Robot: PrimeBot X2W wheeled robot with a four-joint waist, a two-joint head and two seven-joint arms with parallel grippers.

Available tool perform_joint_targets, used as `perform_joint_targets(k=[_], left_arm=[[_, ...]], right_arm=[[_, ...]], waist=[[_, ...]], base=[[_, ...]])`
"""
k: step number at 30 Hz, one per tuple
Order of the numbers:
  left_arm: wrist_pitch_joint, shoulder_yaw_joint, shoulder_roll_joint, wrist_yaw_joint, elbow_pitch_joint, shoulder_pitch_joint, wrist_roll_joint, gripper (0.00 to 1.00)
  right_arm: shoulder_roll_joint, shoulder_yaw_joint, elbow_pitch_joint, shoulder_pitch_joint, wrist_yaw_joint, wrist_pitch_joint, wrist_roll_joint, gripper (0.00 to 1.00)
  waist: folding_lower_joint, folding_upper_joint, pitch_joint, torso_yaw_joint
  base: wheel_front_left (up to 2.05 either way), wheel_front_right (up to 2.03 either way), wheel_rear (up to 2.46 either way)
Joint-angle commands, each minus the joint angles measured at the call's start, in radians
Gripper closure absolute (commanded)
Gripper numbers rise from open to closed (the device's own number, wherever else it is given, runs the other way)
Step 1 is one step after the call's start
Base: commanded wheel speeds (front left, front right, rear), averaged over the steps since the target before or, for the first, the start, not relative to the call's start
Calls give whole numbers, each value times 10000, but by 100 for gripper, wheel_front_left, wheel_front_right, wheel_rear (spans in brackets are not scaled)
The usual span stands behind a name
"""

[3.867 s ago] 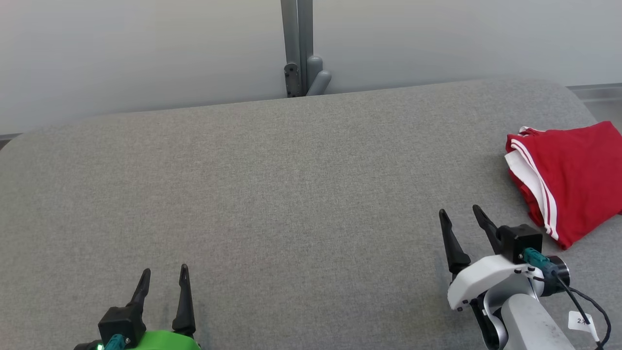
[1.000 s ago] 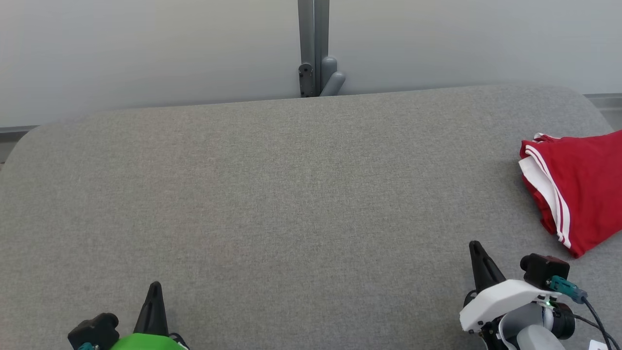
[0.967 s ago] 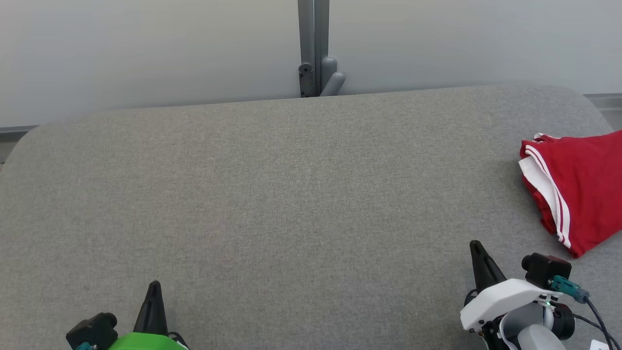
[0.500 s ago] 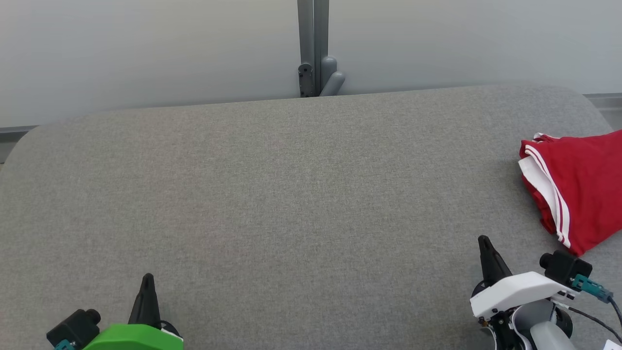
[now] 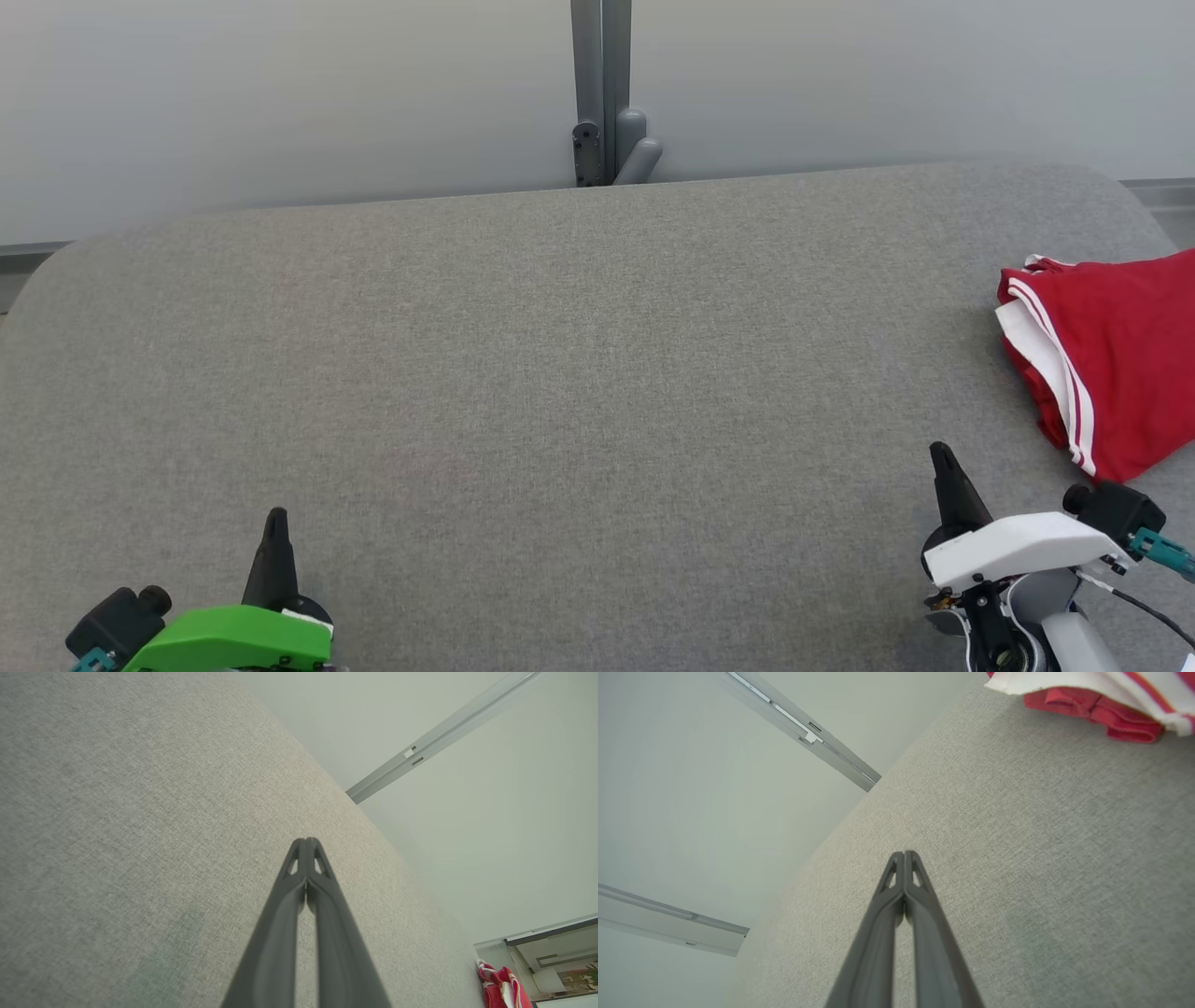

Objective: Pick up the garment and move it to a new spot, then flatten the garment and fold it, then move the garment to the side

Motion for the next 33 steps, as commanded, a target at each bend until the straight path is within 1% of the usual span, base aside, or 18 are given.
perform_joint_targets(k=[1, 7, 8, 17, 33], left_arm=[[78, 93, 56, -66, -172, -291, -395, 100], [299, 163, 62, -110, -263, -367, -1194, 100], [299, 163, 62, -110, -263, -367, -1194, 100], [590, 264, 70, -155, -370, -468, -2293, 100], [980, 405, 80, -225, -538, -610, -3711, 100]], right_arm=[[-45, -75, -219, -29, 3, 87, 416, 100], [-51, -170, -387, 1, 2, 315, 1308, 100], [-51, -170, -387, 1, 2, 315, 1308, 100], [-57, -300, -609, 42, 2, 602, 2474, 100], [-68, -469, -906, 95, 3, 1010, 4035, 100]], waist=[[0, 0, 0, -1], [0, 0, 0, -4], [0, 0, 0, -4], [0, 0, 0, -9], [0, 0, 0, -16]], base=[[0, 0, 0], [0, 0, 0], [0, 0, 0], [0, 0, 0], [0, 0, 0]])
